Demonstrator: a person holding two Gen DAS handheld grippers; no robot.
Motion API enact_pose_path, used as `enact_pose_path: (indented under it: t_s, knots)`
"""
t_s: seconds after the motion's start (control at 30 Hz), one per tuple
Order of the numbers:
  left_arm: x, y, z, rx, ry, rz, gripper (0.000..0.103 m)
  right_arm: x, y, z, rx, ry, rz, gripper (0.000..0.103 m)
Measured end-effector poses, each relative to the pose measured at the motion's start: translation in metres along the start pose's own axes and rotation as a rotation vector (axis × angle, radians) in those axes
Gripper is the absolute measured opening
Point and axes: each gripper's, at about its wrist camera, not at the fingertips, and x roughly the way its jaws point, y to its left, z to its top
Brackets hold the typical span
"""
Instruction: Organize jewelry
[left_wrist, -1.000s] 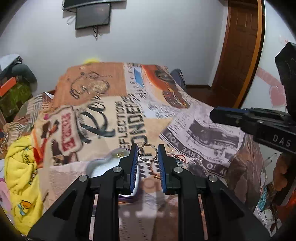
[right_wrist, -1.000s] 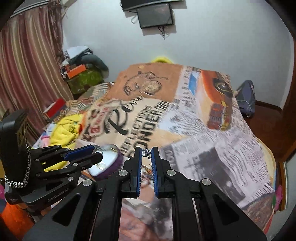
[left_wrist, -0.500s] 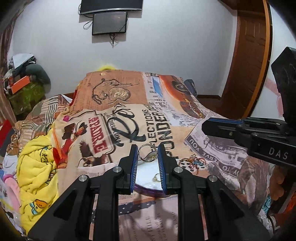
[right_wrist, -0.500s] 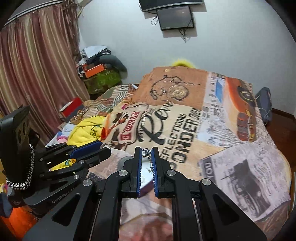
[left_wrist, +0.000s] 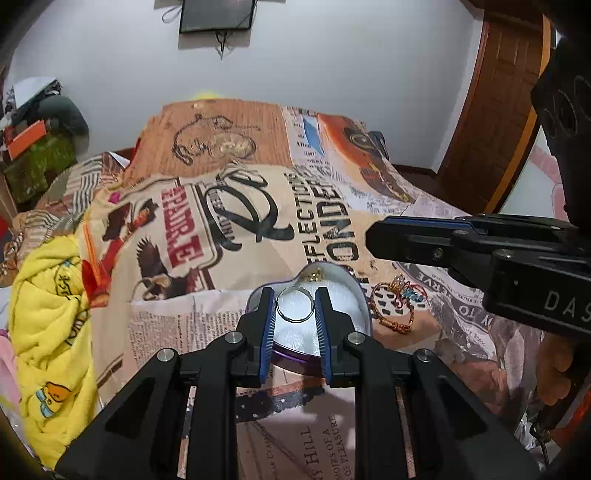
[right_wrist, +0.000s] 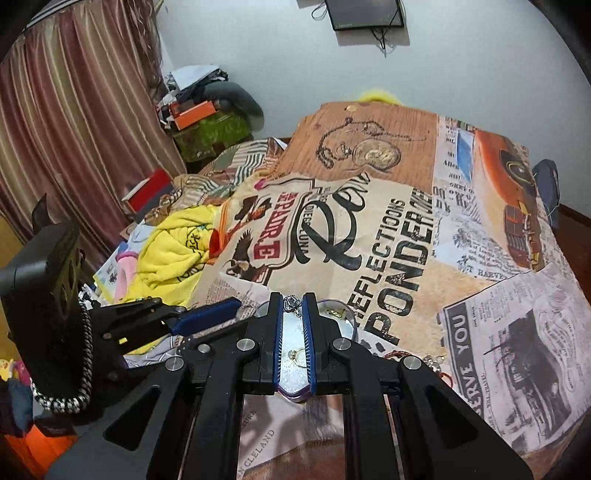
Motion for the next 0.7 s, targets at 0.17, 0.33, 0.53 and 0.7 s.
enact_pose_path:
  t_s: [0.17, 0.33, 0.53, 0.7]
  knots:
    - [0.012, 0.003, -0.003, -0.014, 0.029, -0.016, 0.02, 0.016, -0.008, -0.001, 0.031, 0.036, 0.022, 0.009]
    - [0.019, 0.003, -0.003, -0.011, 0.045, -0.018, 0.02, 0.027, -0.014, -0.003, 0.049, 0.064, 0.021, 0.009]
    - [0.021, 0.003, -0.004, -0.005, 0.044, 0.0, 0.02, 0.035, -0.013, -0.004, 0.039, 0.079, 0.003, 0.009]
    - [0.017, 0.003, -0.004, -0.003, 0.04, 0.015, 0.02, 0.039, -0.011, -0.005, 0.028, 0.107, 0.012, 0.01]
